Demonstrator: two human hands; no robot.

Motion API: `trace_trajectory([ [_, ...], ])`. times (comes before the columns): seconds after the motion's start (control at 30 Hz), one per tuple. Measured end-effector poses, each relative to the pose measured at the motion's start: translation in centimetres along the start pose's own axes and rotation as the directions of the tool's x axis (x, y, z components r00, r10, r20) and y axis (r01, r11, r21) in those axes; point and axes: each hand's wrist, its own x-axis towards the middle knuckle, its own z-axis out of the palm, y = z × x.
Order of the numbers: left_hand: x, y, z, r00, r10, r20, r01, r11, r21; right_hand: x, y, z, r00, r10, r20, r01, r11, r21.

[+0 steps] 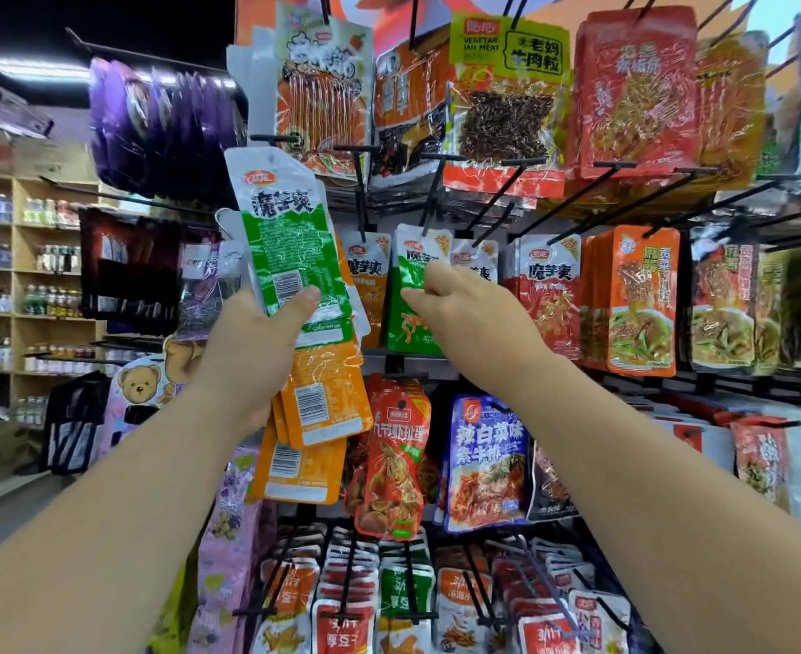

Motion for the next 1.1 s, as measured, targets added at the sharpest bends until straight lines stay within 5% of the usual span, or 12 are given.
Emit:
trace_trajectory([
  [0.07, 0.0, 0.1, 0.0, 1.0, -0.024, -0.001, 0.024, 1.0, -0.008, 0.4, -0.6, -0.1, 0.991, 0.011, 0.136, -0.009, 1.0, -0.016],
  [0.17, -0.2, 0.2, 0.1, 1.0, -0.019, 0.014, 0.019, 1.0, 0.0, 0.7, -0.9, -0.4, 0.881, 0.163, 0.445, -0.142, 0.987, -0.082],
  [0.33, -0.3, 0.5, 0.2, 0.999, -0.035, 0.027, 0.035, 0.999, -0.008, 0.8, -0.1, -0.8, 0.753, 0.23, 0.616, -0.278, 0.96, -0.018],
  [0.53, -1.1, 1.3, 0.7, 0.999, -0.044, 0.01, 0.044, 0.999, -0.011, 1.0, 0.1, -0.6, 0.68, 0.24, 0.693, -0.257, 0.963, -0.081],
  [0.63, -1.7, 2.6, 0.8, 0.999, -0.038, 0.012, 0.039, 0.998, -0.057, 1.4, -1.1, -1.8, 0.812, 0.307, 0.497, -0.388, 0.92, 0.064],
  [0.7, -2.5, 3.1, 0.6, 0.999, -0.042, 0.028, 0.043, 0.997, -0.07, 1.8, -2.6, -3.0, 0.839, 0.437, 0.322, -0.54, 0.735, 0.41],
  [0.77, -4.0, 3.4, 0.4, 0.997, -0.054, 0.059, 0.057, 0.996, -0.061, 2.4, -4.9, -4.6, 0.749, 0.548, 0.371, -0.608, 0.347, 0.715],
  [0.83, -6.0, 2.7, 0.2, 0.992, -0.084, 0.098, 0.087, 0.996, -0.027, 2.7, -7.5, -5.9, 0.695, 0.555, 0.457, -0.608, 0.114, 0.786],
  [0.93, -9.6, 1.3, -0.1, 0.976, -0.162, 0.145, 0.155, 0.986, 0.057, 1.4, -11.1, -6.4, 0.683, 0.56, 0.469, -0.582, 0.028, 0.813],
  [1.1, -15.5, -1.8, -2.7, 0.929, -0.306, 0.207, 0.299, 0.952, 0.066, -3.7, -16.7, -6.0, 0.688, 0.549, 0.475, -0.599, 0.059, 0.799],
])
